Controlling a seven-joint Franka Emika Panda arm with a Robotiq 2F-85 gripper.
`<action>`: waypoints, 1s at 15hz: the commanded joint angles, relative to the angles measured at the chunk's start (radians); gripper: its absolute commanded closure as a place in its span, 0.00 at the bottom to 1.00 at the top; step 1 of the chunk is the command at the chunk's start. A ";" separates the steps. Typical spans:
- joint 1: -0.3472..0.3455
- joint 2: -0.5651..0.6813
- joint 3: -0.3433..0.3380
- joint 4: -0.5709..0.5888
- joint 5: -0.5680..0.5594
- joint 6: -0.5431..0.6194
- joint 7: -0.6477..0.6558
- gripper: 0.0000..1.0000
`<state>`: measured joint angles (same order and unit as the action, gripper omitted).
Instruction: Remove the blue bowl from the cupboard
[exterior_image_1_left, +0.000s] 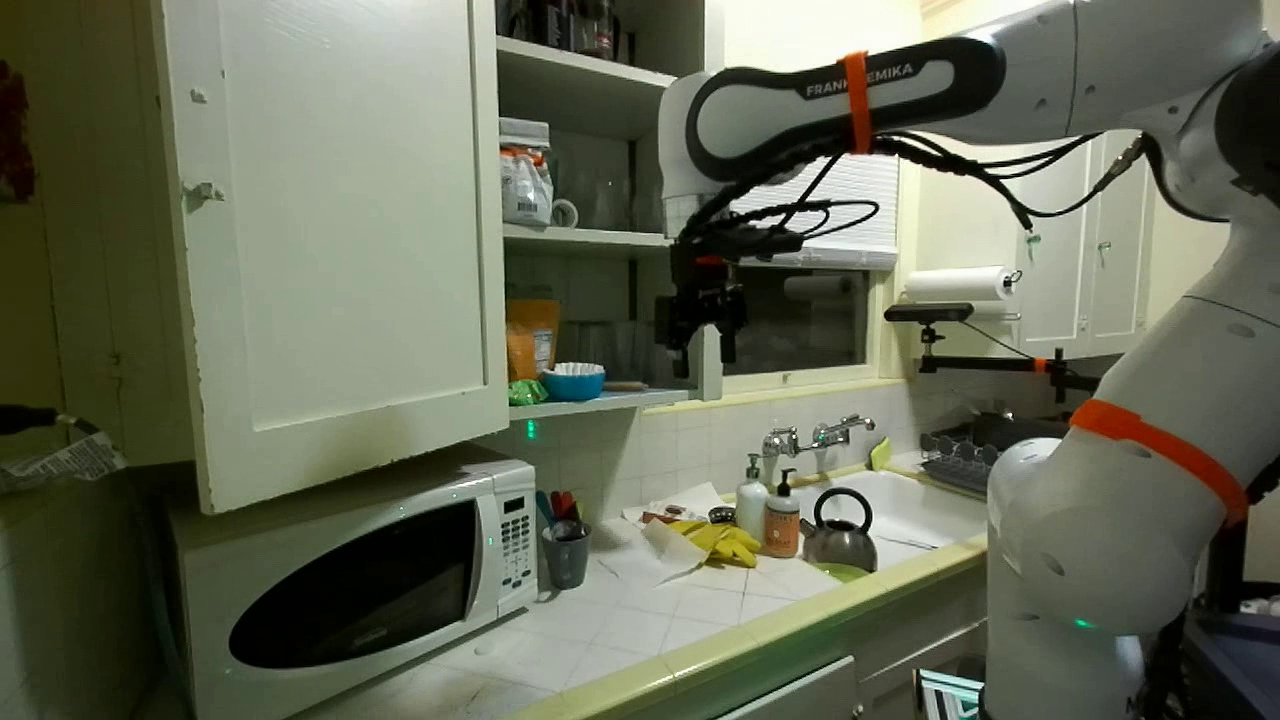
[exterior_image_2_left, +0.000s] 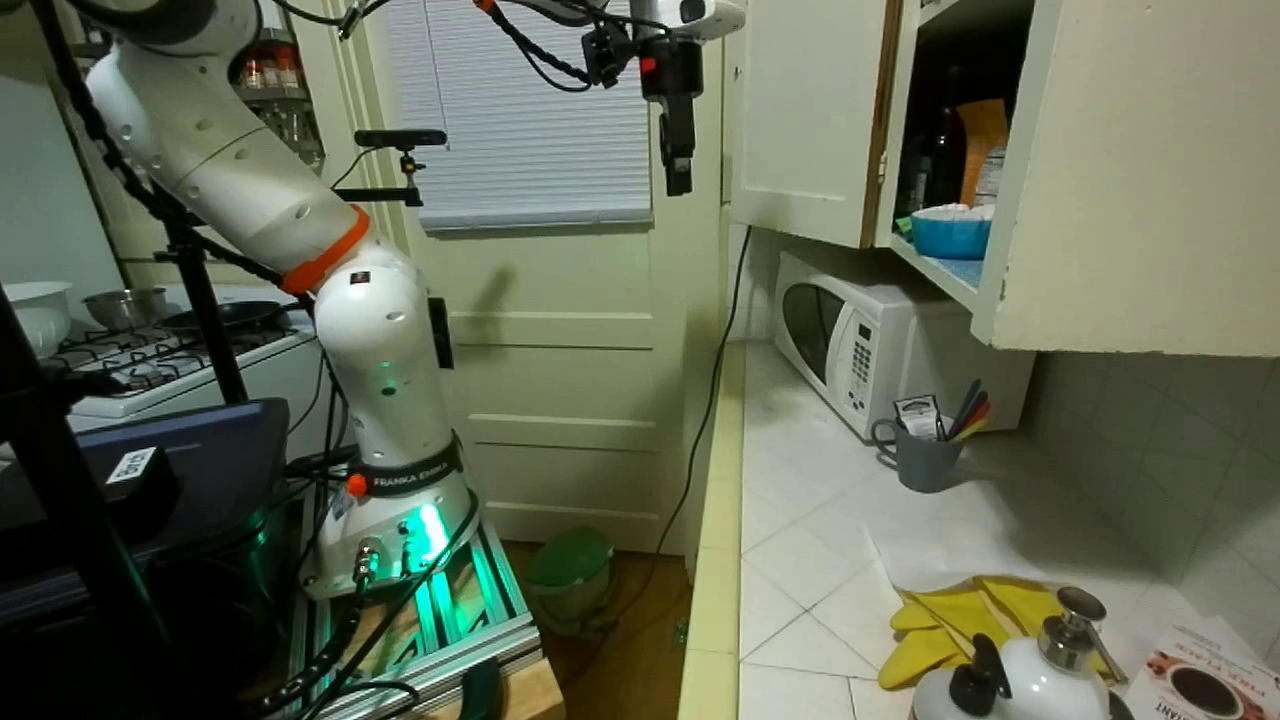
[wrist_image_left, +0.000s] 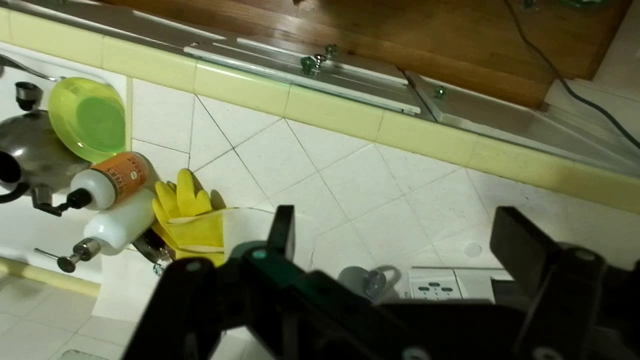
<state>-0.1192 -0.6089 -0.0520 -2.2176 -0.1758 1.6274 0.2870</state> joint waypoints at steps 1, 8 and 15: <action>-0.044 0.064 -0.047 -0.059 -0.006 0.010 -0.043 0.00; -0.144 0.186 -0.090 -0.114 -0.001 0.065 0.104 0.00; -0.171 0.149 -0.054 -0.042 -0.004 0.102 0.301 0.00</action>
<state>-0.2708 -0.4146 -0.1286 -2.3030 -0.1864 1.7207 0.4915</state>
